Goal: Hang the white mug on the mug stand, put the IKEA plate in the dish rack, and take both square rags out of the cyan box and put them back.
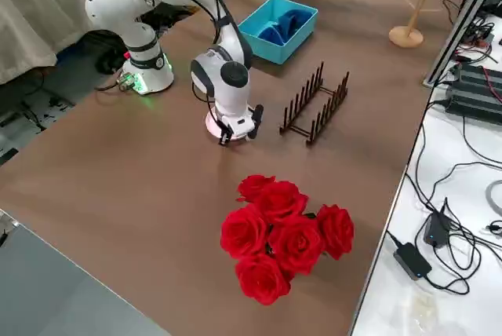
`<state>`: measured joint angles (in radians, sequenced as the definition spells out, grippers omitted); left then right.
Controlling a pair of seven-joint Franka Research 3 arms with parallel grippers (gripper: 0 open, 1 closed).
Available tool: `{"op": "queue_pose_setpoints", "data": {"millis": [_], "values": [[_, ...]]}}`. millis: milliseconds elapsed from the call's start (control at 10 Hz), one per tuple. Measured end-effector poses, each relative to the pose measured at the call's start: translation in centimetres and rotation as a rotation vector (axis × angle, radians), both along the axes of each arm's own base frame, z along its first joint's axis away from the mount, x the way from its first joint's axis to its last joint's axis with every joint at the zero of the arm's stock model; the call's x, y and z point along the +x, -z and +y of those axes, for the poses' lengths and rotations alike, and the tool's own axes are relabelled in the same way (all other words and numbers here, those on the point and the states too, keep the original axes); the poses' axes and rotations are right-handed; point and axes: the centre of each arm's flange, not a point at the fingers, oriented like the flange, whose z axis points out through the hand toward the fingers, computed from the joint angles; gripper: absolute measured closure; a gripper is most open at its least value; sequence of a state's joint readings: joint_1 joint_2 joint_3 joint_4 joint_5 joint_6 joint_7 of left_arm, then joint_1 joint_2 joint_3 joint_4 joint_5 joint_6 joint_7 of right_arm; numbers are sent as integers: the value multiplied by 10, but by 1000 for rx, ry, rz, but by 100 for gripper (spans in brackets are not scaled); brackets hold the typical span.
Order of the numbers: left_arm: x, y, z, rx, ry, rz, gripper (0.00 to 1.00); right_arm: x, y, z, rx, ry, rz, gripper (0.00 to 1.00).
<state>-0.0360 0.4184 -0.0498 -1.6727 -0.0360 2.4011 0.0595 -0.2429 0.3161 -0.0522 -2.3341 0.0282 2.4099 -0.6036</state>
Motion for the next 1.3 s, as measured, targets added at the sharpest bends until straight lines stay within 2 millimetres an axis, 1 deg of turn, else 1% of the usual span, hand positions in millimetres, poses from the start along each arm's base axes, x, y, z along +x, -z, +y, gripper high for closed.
{"op": "queue_pose_setpoints", "data": {"millis": [100, 300, 400, 500, 700, 1000, 1100, 1200, 1300], "values": [[3, 3, -10, 12, 22, -12, 95, 0, 0, 0, 0, 0, 0, 83], [13, 5, -29, 29, 62, -32, 95, 0, 0, 0, 1, -1, 0, 86], [18, 6, -36, 28, 74, -39, 95, 0, 0, 0, 1, -1, 0, 93], [21, 7, -43, 24, 85, -43, 95, 0, 0, 0, 1, -3, 0, 96], [27, 6, -51, 19, 94, -57, 95, 0, -2, 0, 2, -6, -2, 97], [32, 5, -57, 15, 100, -72, 95, 1, -3, 0, 5, -7, 7, 97], [32, 7, -60, 15, 104, -71, 95, 3, -8, -1, 13, -8, 28, 97], [32, 11, -65, 14, 111, -72, 95, 10, -22, -2, 22, -10, 47, 97], [32, 15, -71, 12, 119, -77, 95, 20, -46, -4, 27, -12, 52, 97]]}}
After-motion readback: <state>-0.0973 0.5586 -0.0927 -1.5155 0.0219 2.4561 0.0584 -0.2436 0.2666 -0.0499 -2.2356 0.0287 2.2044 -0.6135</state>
